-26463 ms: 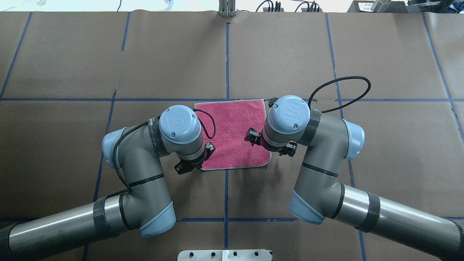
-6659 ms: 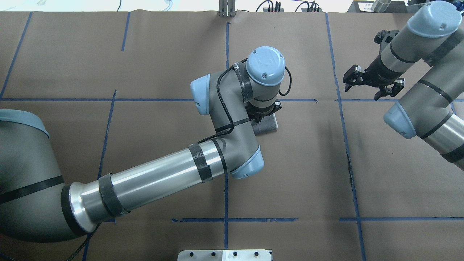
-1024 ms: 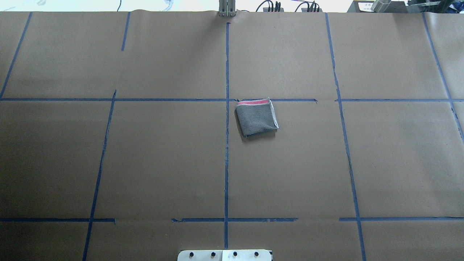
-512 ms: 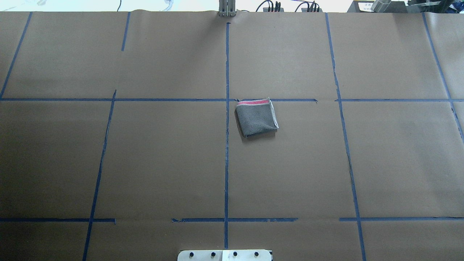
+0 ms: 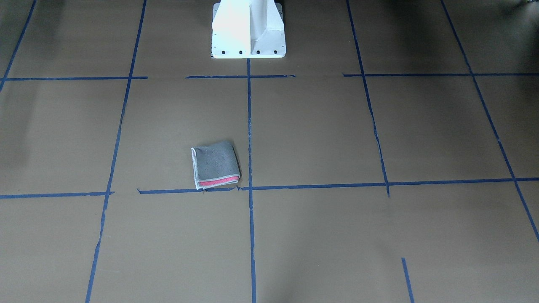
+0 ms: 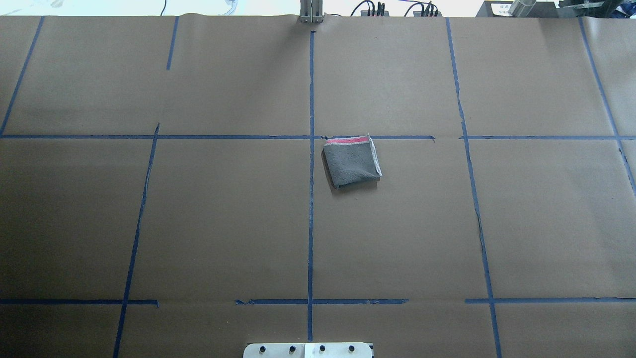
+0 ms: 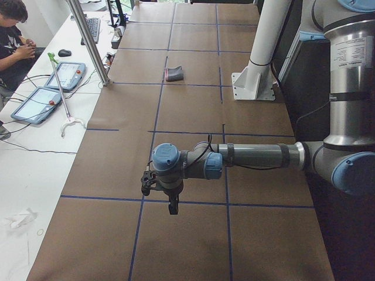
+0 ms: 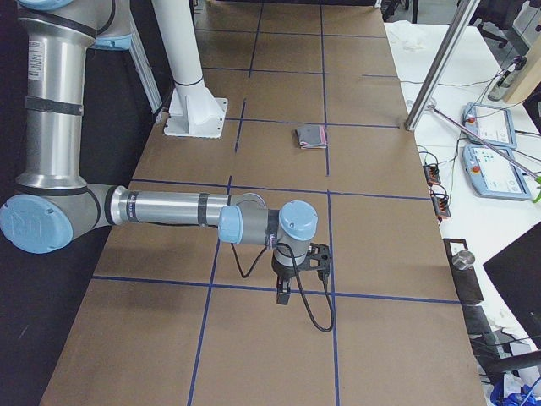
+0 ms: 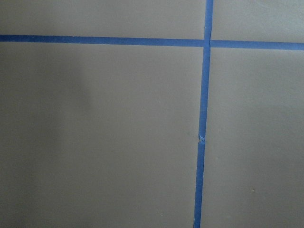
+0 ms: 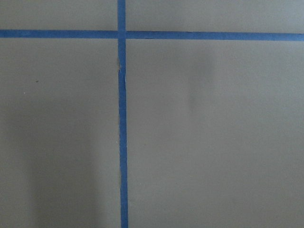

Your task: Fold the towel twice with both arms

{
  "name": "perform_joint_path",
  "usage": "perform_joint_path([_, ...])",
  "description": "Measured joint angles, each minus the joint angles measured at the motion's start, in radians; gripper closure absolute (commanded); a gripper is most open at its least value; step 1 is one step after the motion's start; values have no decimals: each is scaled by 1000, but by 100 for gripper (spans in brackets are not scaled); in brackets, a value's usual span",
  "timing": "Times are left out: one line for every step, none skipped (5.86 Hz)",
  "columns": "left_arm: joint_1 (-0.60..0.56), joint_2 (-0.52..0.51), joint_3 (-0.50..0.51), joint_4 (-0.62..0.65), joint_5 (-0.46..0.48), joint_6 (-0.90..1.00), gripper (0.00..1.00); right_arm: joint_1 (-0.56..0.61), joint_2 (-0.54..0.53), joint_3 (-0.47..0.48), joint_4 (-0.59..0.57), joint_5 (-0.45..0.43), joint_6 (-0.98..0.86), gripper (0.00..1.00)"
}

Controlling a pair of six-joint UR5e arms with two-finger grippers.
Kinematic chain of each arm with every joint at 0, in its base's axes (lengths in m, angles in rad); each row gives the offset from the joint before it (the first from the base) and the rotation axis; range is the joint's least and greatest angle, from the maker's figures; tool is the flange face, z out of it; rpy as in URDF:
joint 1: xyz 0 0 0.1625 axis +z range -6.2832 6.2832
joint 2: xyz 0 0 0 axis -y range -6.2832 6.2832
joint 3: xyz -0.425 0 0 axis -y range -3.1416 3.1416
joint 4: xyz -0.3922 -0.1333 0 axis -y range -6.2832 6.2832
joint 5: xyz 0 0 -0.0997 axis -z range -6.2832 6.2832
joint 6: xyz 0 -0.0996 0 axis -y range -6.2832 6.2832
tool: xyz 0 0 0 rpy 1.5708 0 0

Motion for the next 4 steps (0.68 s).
perform_joint_path([0,-1,0,1,0,0,0,0,10,-12,12,3,27,0])
perform_joint_path([0,-2,-1,1,0,0,0,0,14,-11,14,6,37,0])
perform_joint_path([0,-3,-1,1,0,-1,0,1,15,0,9,8,41,0])
perform_joint_path([0,-3,-2,1,0,-1,0,2,15,29,-22,7,42,0])
